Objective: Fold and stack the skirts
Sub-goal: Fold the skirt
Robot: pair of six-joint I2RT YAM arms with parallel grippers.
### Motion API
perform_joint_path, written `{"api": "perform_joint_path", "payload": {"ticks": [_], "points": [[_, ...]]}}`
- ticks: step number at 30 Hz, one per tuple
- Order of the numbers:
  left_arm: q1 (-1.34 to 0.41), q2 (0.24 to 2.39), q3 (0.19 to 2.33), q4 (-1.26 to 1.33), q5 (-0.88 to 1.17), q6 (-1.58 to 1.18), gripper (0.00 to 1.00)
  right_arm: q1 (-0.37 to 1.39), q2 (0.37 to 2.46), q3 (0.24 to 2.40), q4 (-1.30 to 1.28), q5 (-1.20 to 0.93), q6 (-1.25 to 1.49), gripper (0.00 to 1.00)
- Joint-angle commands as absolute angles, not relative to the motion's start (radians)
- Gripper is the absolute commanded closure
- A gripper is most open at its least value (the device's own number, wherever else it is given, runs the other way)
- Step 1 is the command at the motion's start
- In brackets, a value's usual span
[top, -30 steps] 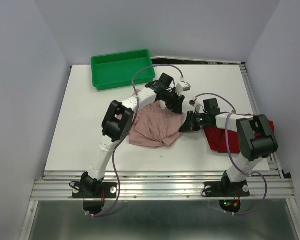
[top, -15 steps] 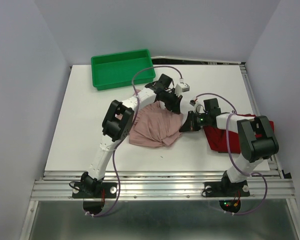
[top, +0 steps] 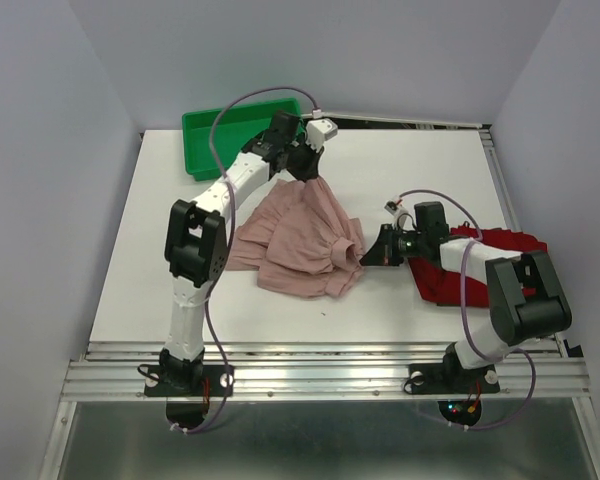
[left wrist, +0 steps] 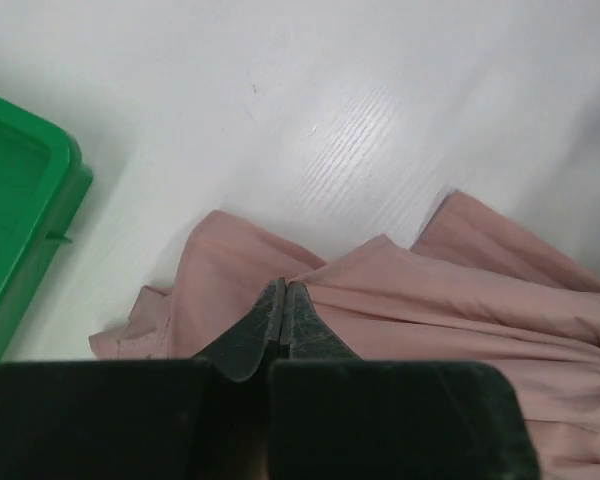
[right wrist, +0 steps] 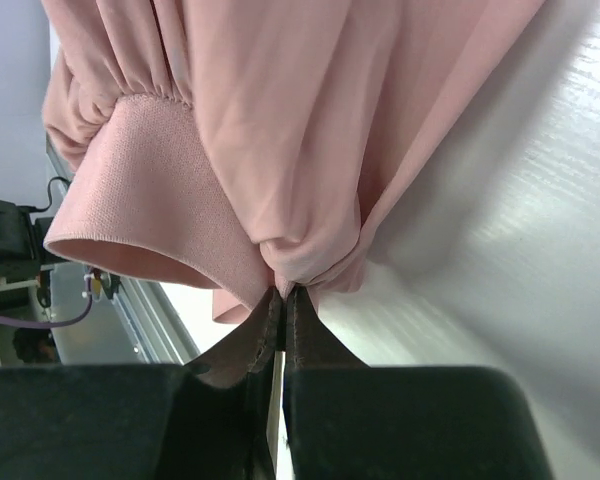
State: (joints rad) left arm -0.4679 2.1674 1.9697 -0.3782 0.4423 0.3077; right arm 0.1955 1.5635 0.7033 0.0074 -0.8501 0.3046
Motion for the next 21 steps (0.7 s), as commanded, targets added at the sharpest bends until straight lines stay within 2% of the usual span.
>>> {"api": "perform_joint_path", "payload": {"ticks": [1, 6, 11, 17, 18, 19, 21], "points": [[-0.491, 2.109, 1.873, -0.350, 0.350, 0.374, 1.00, 0.187, 1.482, 0.646, 0.021, -0.876, 0.327, 0.99], [-0.491, 2.056, 1.761, -0.402, 0.373, 0.445, 1.00, 0.187, 1.434, 0.627, 0.003, -0.890, 0.308, 0.99], [-0.491, 1.880, 1.505, -0.400, 0.426, 0.524, 1.00, 0.187, 1.451, 0.627, -0.023, -0.893, 0.317, 0.99], [-0.488, 1.712, 1.321, -0.495, 0.462, 0.650, 1.00, 0.187, 1.491, 0.627, -0.011, -0.897, 0.325, 0.99], [-0.485, 1.698, 1.307, -0.515, 0.462, 0.669, 0.94, 0.187, 1.502, 0.627, -0.011, -0.899, 0.328, 0.99], [-0.483, 1.666, 1.293, -0.546, 0.457, 0.705, 0.76, 0.187, 1.508, 0.627, -0.008, -0.902, 0.330, 0.99], [-0.474, 1.628, 1.255, -0.542, 0.407, 0.712, 0.46, 0.187, 1.525, 0.627, 0.023, -0.903, 0.337, 0.99]]}}
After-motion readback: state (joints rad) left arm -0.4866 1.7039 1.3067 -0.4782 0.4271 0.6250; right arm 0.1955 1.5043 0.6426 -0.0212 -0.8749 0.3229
